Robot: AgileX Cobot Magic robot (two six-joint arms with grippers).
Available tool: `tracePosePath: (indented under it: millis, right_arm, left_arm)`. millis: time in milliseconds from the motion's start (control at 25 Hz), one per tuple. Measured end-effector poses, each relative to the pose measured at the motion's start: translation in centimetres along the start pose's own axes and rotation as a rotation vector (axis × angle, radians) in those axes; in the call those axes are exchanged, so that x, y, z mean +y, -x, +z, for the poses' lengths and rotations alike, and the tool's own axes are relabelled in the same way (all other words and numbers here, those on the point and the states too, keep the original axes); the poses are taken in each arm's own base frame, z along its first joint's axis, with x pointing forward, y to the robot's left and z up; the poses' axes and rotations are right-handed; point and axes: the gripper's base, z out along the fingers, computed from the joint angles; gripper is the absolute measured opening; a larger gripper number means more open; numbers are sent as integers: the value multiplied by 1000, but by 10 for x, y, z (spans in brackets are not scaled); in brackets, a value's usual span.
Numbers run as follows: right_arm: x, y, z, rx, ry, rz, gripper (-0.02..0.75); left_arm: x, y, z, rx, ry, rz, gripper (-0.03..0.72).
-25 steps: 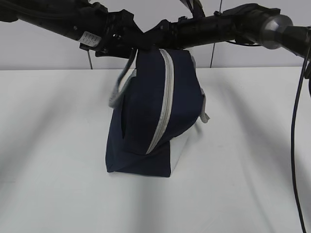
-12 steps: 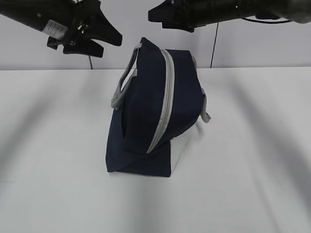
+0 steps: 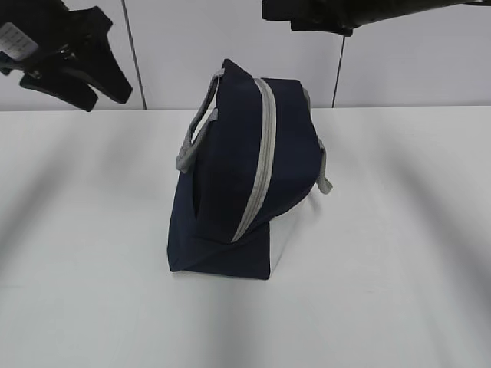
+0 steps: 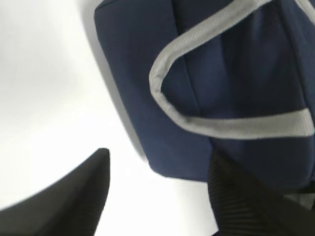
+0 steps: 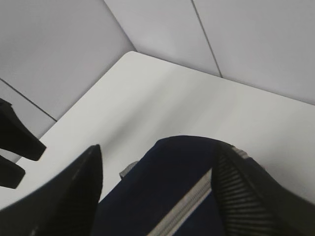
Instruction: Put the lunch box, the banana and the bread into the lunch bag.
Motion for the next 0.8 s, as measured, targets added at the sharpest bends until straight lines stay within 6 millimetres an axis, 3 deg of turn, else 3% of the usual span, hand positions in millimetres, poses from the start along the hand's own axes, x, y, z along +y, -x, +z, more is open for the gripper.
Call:
tracePosePath:
  millis: [200, 400, 560, 800]
  right_arm:
    - [26, -12, -41, -30, -123, -59, 511]
    - [49, -27, -82, -69, -248, -143, 511]
    - [66, -41, -109, -97, -316, -166, 511]
    - [76, -77, -124, -65, -385, -167, 510]
  left_arm:
    - [-3, -16, -28, 20, 120, -13, 435]
    - [-10, -47, -47, 23, 168, -28, 435]
    - [-17, -84, -56, 39, 171, -37, 435]
    - [-29, -158, -75, -24, 188, -41, 435]
